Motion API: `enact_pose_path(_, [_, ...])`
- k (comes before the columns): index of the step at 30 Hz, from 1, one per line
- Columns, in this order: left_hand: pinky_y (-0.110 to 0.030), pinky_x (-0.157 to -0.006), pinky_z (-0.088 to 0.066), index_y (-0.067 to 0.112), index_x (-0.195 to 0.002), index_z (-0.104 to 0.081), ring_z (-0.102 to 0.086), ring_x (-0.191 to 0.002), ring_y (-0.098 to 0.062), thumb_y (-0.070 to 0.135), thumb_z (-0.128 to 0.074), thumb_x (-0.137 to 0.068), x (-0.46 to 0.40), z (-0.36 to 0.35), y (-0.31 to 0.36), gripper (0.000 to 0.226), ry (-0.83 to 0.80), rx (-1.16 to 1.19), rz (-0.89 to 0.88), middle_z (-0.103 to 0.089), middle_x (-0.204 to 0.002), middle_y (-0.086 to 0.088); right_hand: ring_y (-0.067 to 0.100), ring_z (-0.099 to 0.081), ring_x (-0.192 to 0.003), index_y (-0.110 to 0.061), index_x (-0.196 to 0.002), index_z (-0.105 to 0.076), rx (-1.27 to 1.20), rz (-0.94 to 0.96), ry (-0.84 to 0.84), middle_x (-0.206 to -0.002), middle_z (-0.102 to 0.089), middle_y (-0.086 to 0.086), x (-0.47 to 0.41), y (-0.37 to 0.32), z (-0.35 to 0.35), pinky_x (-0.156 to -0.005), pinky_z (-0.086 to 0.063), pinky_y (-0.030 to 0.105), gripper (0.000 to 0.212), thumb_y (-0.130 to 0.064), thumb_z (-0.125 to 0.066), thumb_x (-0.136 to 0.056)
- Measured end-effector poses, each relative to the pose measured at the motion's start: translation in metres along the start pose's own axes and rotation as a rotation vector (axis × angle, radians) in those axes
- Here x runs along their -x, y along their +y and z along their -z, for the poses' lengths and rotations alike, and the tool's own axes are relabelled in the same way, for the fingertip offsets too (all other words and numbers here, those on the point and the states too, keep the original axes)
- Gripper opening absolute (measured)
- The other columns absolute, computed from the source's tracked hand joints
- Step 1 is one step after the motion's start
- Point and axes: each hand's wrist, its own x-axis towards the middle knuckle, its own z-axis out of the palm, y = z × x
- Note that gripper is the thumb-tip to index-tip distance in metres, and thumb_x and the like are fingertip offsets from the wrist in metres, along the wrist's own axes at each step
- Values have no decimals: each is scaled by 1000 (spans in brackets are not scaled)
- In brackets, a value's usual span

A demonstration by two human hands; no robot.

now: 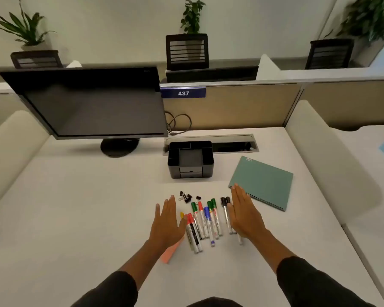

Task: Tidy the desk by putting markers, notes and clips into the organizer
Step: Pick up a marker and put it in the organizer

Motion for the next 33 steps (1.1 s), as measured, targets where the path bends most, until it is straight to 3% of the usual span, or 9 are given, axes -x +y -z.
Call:
enact_pose_path(6, [-46,-128,5,15,-161,5,2,-158,-23,56,-31,-102,9,-10,5,80,-35,46,30,-2,-171,-4,19,-3,-156,-14,-162,-6,7,-53,-31,-170,-2,1,11,7,-11,-126,-10,37,65,-43,-27,-108])
enact_pose_path(9, [-46,-123,-26,25,-163,-7,-3,-157,-28,48,-45,-103,11,-14,5,74,23,202,59,-23,-167,3,21,-7,-156,-12,-162,-9,-61,-111,-22,-169,-6,4,12,11,-11,-126,-15,38,63,-35,-33,-108])
enact_pose_path(11, [-42,-108,-48,30,-160,-25,-23,-153,-27,40,-55,-101,12,-17,2,67,159,281,47,-50,-153,9,25,-22,-153,-10,-160,-20,-112,-168,34,-166,-23,9,12,13,-5,-123,-28,41,59,-26,-40,-107])
enact_pose_path(13, [-32,-89,-58,27,-151,-45,-62,-125,-19,32,-64,-97,12,-21,0,58,289,303,1,-70,-128,11,31,-49,-138,-5,-153,-38,-125,-176,135,-151,-49,16,11,15,3,-111,-46,41,50,-16,-48,-105])
enact_pose_path(15, [-23,-70,-58,25,-137,-62,-71,-79,-8,34,-69,-94,11,-16,3,44,338,326,39,-78,-100,12,33,-69,-108,-2,-138,-56,-120,-178,238,-121,-69,19,7,16,11,-91,-57,37,38,-7,-56,-101])
enact_pose_path(17, [-23,-62,-52,32,-115,-72,-65,-68,-4,45,-67,-93,9,-9,8,26,299,339,153,-73,-81,16,31,-72,-94,-2,-124,-67,-132,-198,274,-106,-74,17,1,19,16,-83,-55,27,28,-2,-63,-96])
enact_pose_path(21, [-19,-56,-42,34,-92,-69,-64,-72,-5,48,-67,-91,6,-9,10,15,184,330,245,-67,-76,17,32,-68,-94,-2,-104,-73,-184,-276,187,-98,-73,14,-15,22,16,-84,-53,35,18,4,-69,-88])
enact_pose_path(26, [-25,-63,-47,33,-87,-68,-63,-76,-8,42,-69,-88,2,-12,10,9,87,301,291,-67,-79,16,19,-57,-86,0,-107,-71,-224,-391,125,-102,-69,14,-30,18,17,-75,-47,25,17,2,-68,-90])
enact_pose_path(33, [-26,-67,-45,33,-84,-66,-64,-79,-13,43,-71,-86,-2,-11,15,11,14,290,324,-67,-81,14,20,-58,-84,-5,-106,-68,-152,-416,23,-102,-64,10,-39,23,12,-71,-54,29,25,5,-72,-84])
